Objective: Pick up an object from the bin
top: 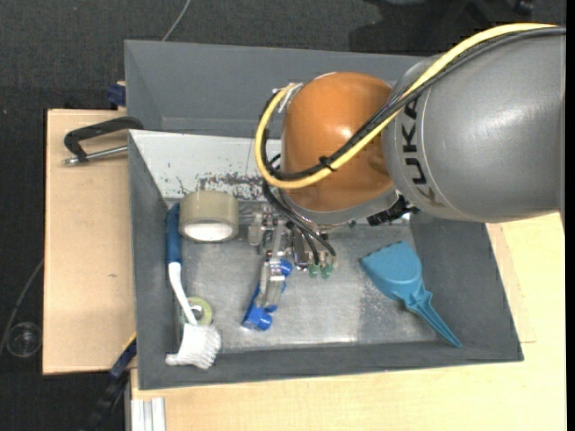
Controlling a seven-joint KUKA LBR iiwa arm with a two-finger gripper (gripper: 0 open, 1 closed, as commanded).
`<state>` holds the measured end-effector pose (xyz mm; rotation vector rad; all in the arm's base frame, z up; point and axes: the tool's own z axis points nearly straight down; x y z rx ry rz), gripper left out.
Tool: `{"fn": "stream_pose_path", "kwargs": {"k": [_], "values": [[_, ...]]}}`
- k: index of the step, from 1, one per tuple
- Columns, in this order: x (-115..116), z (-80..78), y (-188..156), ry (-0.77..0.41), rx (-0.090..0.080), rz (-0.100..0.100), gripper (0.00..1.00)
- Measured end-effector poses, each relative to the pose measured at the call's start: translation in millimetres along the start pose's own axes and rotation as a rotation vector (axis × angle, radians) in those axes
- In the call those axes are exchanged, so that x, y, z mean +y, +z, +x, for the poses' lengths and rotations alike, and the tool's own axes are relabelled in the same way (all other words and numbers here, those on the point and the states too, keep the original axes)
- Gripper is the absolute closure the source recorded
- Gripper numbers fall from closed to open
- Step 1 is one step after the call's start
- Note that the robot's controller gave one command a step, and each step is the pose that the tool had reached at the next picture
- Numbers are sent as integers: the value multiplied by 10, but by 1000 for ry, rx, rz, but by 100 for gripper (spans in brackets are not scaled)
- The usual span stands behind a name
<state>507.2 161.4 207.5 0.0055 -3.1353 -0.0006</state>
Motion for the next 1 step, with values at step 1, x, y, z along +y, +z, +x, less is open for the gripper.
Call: {"fn": "stream_pose_path", "kwargs": {"k": [1], "values": [[-10, -19, -47, 3, -9, -2, 0]]}}
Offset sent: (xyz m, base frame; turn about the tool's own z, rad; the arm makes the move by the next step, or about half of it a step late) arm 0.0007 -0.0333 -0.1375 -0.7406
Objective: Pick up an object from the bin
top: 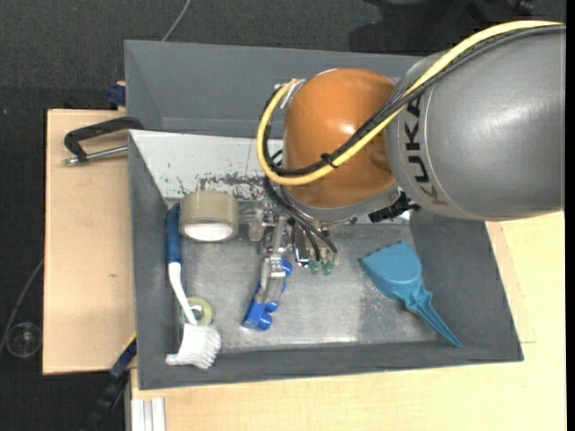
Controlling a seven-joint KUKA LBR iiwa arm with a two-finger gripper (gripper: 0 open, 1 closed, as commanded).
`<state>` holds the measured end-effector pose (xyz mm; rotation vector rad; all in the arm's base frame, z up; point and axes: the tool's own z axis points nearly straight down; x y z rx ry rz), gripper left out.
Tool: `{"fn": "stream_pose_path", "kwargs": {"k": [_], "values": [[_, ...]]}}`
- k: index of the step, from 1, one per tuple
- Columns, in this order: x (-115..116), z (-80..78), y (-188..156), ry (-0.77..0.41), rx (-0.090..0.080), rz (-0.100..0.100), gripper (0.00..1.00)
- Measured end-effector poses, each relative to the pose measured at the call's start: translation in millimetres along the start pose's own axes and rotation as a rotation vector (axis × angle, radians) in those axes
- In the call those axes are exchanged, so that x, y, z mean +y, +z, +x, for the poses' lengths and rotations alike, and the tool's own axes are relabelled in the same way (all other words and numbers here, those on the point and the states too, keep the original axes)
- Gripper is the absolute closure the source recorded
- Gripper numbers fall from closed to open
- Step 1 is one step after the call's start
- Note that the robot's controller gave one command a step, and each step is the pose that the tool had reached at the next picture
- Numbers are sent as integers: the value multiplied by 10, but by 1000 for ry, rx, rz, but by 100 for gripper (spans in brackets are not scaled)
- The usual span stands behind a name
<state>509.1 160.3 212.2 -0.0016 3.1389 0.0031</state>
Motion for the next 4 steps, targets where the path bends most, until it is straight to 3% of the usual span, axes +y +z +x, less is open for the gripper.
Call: {"fn": "stream_pose_path", "kwargs": {"k": [1, 2, 3, 4], "values": [[-63, -12, 346, -208, -6, -2, 0], [-250, 5, 639, -394, 1, -1, 0], [-276, -98, 779, -633, -8, -1, 0], [-350, -165, 1402, -738, -3, -2, 0]]}}
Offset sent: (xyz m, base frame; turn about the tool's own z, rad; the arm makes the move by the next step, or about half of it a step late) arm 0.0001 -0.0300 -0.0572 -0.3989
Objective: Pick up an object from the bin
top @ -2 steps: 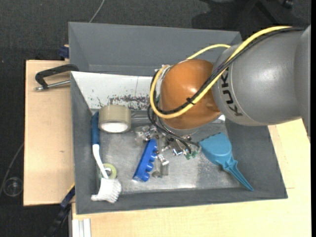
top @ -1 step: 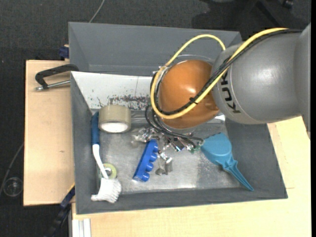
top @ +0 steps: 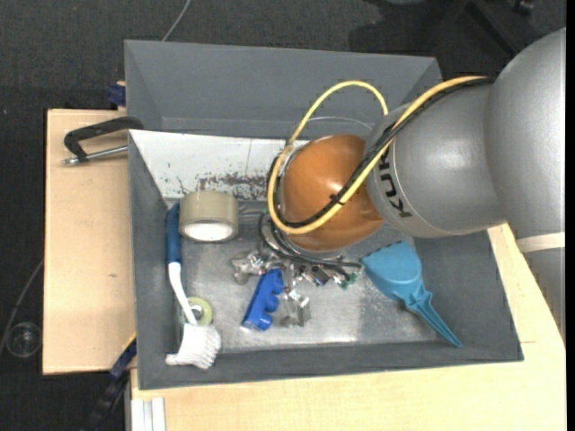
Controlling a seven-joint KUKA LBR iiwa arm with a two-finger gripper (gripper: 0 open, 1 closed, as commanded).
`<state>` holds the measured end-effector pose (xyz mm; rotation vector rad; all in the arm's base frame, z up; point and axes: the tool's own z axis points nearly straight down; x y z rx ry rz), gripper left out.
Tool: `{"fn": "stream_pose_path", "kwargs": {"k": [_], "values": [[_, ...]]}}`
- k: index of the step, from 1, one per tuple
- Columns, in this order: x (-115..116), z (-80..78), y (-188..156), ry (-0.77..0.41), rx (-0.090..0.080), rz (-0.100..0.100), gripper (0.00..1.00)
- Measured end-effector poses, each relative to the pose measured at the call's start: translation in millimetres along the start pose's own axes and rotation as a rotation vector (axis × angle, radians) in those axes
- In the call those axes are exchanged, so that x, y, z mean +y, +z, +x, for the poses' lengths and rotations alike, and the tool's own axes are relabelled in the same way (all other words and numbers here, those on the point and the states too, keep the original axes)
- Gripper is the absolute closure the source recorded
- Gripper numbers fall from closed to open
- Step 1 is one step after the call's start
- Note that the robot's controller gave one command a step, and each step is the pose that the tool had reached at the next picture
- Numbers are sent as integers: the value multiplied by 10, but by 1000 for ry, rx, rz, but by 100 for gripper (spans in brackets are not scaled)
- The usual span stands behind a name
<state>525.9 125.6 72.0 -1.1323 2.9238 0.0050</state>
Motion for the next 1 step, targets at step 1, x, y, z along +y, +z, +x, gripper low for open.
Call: {"fn": "stream_pose_path", "kwargs": {"k": [1], "values": [[0, -83, 12, -400, -9, 5, 100]]}}
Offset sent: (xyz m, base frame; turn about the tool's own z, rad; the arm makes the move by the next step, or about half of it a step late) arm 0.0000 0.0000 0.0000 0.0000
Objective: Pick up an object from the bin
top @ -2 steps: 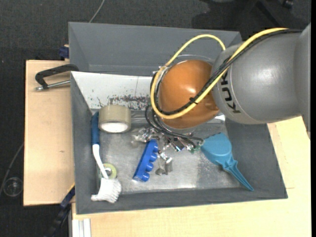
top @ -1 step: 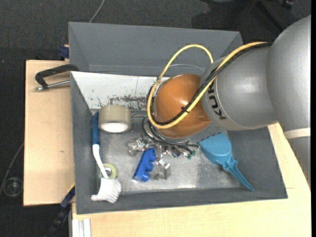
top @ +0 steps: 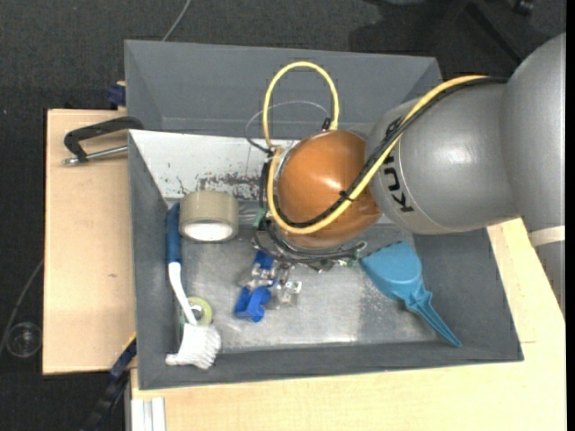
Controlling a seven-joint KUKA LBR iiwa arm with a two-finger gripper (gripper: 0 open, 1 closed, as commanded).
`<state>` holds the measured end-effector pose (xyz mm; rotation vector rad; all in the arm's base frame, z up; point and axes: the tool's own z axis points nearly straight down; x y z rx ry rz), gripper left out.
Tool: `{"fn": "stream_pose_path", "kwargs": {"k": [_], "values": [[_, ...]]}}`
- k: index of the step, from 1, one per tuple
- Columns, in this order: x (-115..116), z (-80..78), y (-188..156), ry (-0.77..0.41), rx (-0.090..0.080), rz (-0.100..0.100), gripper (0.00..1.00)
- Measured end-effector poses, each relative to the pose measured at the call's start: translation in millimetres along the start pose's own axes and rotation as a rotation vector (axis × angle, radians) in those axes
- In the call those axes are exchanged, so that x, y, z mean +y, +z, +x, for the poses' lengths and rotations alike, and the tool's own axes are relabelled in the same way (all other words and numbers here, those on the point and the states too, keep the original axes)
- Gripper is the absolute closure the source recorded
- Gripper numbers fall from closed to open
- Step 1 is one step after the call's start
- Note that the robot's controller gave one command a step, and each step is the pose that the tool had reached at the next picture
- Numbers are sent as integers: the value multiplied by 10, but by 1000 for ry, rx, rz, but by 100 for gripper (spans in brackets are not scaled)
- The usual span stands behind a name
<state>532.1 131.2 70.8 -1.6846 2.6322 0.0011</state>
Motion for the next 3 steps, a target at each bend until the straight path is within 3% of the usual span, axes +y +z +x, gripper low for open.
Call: {"fn": "stream_pose_path", "kwargs": {"k": [2, 3], "values": [[10, 5, -34, 0, 2, -3, 100], [15, 0, -298, 1, 1, -4, 100]]}}
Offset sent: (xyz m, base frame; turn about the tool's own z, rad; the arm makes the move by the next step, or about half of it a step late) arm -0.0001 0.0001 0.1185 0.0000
